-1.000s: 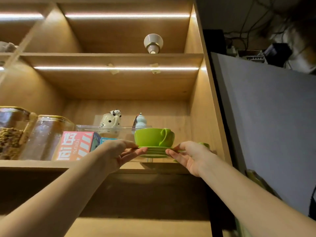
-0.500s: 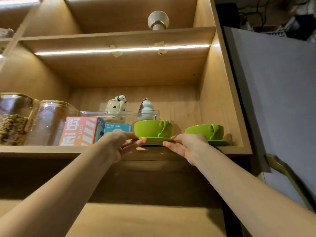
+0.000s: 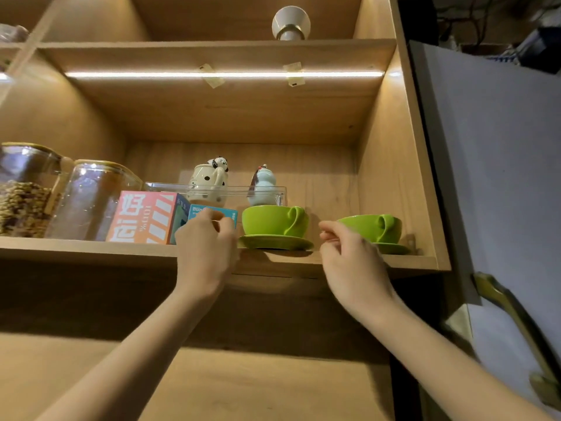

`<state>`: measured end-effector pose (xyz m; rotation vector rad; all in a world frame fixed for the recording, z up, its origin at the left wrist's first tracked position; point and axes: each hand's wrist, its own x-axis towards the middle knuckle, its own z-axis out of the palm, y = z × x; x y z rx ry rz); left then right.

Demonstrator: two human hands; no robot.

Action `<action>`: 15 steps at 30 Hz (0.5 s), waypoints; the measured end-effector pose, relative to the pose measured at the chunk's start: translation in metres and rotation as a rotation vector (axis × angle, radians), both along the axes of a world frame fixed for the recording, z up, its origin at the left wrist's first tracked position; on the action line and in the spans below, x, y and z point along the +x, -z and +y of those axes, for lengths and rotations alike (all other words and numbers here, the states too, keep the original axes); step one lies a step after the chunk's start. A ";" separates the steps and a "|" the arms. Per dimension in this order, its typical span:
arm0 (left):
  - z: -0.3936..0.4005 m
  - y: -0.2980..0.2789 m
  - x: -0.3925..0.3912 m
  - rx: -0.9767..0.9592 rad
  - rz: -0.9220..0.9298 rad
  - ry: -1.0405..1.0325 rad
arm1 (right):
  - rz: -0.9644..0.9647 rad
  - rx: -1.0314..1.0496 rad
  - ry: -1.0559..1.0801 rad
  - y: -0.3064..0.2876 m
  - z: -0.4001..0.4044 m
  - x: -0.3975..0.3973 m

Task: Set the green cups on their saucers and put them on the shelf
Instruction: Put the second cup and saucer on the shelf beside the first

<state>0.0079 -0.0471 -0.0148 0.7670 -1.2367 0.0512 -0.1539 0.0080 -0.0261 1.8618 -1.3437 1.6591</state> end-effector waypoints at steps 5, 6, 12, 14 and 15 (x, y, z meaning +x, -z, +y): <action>-0.010 0.034 -0.010 -0.112 -0.433 -0.182 | 0.453 0.081 0.192 0.025 -0.015 0.005; -0.014 0.037 -0.010 -0.094 -0.482 -0.222 | 0.478 0.094 0.231 0.025 -0.017 0.005; -0.023 0.040 -0.012 -0.036 -0.613 -0.350 | 0.452 0.141 0.277 0.016 -0.033 0.005; -0.025 0.039 -0.012 -0.031 -0.628 -0.380 | 0.459 0.141 0.294 0.014 -0.035 0.005; -0.026 0.040 -0.012 -0.035 -0.631 -0.393 | 0.463 0.141 0.301 0.013 -0.036 0.005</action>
